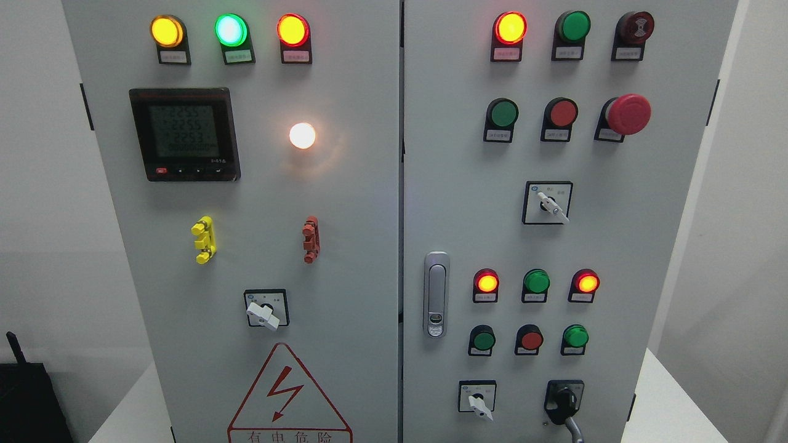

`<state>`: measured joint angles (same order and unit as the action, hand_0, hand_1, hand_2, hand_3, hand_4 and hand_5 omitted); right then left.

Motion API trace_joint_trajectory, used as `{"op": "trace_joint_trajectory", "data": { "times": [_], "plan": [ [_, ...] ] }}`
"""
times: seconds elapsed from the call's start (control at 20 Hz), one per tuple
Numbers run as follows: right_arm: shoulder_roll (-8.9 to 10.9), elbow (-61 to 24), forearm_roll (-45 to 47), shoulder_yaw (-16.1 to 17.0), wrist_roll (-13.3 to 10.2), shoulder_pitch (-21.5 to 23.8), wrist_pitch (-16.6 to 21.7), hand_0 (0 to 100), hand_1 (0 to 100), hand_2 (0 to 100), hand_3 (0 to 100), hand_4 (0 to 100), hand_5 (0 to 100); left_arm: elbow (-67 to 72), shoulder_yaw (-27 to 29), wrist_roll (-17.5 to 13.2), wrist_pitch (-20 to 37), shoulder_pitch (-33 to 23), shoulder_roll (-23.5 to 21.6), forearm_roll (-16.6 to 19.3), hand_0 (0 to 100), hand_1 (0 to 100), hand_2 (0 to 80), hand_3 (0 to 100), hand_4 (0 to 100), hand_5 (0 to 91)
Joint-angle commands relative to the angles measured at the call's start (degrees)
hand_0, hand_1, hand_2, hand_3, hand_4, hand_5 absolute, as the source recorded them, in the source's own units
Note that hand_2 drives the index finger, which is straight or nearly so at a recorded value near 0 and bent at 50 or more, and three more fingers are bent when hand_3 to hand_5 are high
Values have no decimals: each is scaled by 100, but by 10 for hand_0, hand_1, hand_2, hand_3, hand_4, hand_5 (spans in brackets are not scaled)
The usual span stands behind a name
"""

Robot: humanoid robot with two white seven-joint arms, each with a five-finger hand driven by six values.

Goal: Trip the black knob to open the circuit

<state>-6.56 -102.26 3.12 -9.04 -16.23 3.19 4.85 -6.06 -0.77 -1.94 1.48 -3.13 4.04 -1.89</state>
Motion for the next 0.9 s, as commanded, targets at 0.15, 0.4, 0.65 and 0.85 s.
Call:
{"op": "trace_joint_trajectory", "data": {
  "times": [0.15,0.4,0.65,0.85],
  "plan": [
    [-47,-242,-13,-265,164,-117,95,0,98,112,1000,1000,1000,-1,7,0,19,14,0,-14,120,389,0,0,0,0],
    [-56,-250,-13,-283,164,-117,112,0,97,113,1000,1000,1000,-1,7,0,19,14,9,-14,120,389,0,0,0,0],
    [-56,-259,-13,-292,181,-117,112,0,97,114,1000,1000,1000,-1,7,0,19,23,9,-14,120,389,0,0,0,0],
    [-56,-268,-13,-292,181,-117,121,0,98,115,1000,1000,1000,-1,7,0,19,14,0,-14,120,389,0,0,0,0]
  ]
}}
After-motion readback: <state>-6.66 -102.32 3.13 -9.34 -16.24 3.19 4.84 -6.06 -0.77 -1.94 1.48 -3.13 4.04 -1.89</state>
